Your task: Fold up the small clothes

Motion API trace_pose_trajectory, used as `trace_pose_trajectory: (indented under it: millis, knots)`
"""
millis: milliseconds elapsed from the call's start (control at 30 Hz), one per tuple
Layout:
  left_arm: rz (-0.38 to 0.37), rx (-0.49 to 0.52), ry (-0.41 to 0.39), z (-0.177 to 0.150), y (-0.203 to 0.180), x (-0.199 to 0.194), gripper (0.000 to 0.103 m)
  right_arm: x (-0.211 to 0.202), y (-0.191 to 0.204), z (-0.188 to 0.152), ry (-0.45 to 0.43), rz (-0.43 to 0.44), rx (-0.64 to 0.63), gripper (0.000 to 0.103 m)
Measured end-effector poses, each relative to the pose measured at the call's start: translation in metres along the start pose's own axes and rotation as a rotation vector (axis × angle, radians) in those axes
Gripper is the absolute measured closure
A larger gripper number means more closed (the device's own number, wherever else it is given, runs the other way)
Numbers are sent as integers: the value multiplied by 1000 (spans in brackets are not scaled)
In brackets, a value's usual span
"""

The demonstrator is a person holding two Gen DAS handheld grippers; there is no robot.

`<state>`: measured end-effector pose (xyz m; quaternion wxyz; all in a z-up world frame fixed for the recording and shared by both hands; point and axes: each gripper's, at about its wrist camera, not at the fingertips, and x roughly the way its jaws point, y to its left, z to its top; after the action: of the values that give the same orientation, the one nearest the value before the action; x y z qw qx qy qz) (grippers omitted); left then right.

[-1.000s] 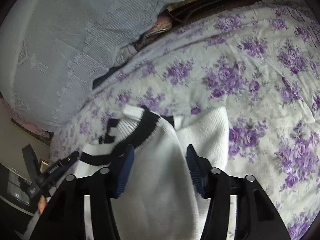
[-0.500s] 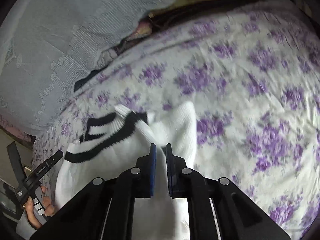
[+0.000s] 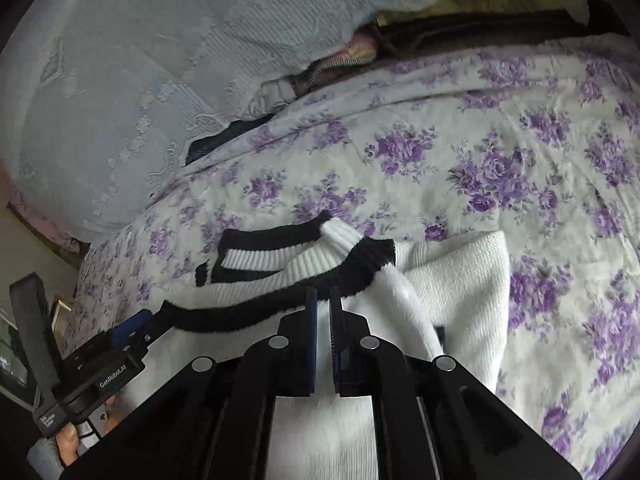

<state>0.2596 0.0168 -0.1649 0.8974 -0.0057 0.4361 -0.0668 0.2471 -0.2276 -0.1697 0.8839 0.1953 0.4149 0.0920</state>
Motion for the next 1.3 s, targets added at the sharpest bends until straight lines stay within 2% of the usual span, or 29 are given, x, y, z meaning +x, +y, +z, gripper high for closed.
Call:
trace_pose_trajectory:
  millis: [33, 100, 167, 200, 267, 300, 400, 467, 500, 533, 567, 600, 633, 667, 700, 733, 800, 833, 900, 967, 1067, 1167, 1200, 1300]
  knots:
    - [5, 19, 9, -6, -3, -3, 40, -7, 2, -10, 6, 12, -7, 95]
    - [61, 64, 54, -20, -10, 6, 32, -10, 2, -33, 47, 10, -8, 95]
    - [128, 108, 90, -37, -13, 24, 30, 8, -1, -58, 145, -30, -24, 100]
    - [148, 120, 51, -40, -16, 23, 28, 11, -7, -67, 143, -17, -6, 102]
    - [186, 151, 59, -40, -24, 17, 29, 1, -9, -69, 129, -19, 12, 102]
    - [165, 141, 65, -37, -24, 10, 32, -7, -6, -68, 112, -19, 10, 97]
    - [70, 64, 55, -41, -19, -15, 31, -37, 4, -72, 62, 7, -50, 96]
    - [85, 57, 85, -55, -17, -17, 24, -36, 3, -87, 127, 4, -59, 96]
    - [110, 56, 116, -64, -15, -11, 21, -27, -2, -95, 186, -9, -47, 96]
    - [128, 50, 162, -74, -14, -2, 20, -18, -12, -103, 209, -10, -15, 100]
    - [133, 34, 172, -81, -13, -2, 20, -22, -18, -105, 178, 6, 32, 101]
    - [136, 18, 157, -84, -16, -10, 22, -25, -19, -102, 172, 4, 80, 97]
    - [132, 0, 157, -83, -18, -16, 22, -32, -17, -97, 142, 5, 122, 79]
    - [121, -37, 168, -81, -20, -21, 22, -41, -11, -93, 76, 5, 147, 57]
    - [105, -92, 177, -79, -20, -24, 22, -50, -4, -90, 2, 2, 159, 17]
    - [72, -154, 177, -77, -21, -28, 22, -55, 5, -90, -57, 12, 155, 14]
    - [-1, -250, 170, -77, -26, -36, 22, -57, 21, -93, -100, 65, 141, 14]
    - [-8, -269, 179, -77, -31, -37, 25, -56, 28, -95, -126, 83, 137, 15]
    - [-6, -277, 192, -78, -39, -37, 25, -61, 32, -100, -186, 111, 187, 15]
    - [-34, -283, 196, -82, -40, -40, 25, -64, 31, -102, -159, 166, 248, 15]
    - [-79, -279, 195, -83, -41, -46, 25, -72, 36, -101, -207, 147, 185, 15]
    - [-206, -295, 257, -78, -48, -43, 27, -77, 34, -97, -261, 178, 205, 14]
    - [-228, -310, 265, -77, -51, -43, 29, -77, 31, -95, -272, 201, 220, 14]
    - [-300, -329, 295, -74, -64, -40, 32, -81, 23, -94, -333, 329, 292, 12]
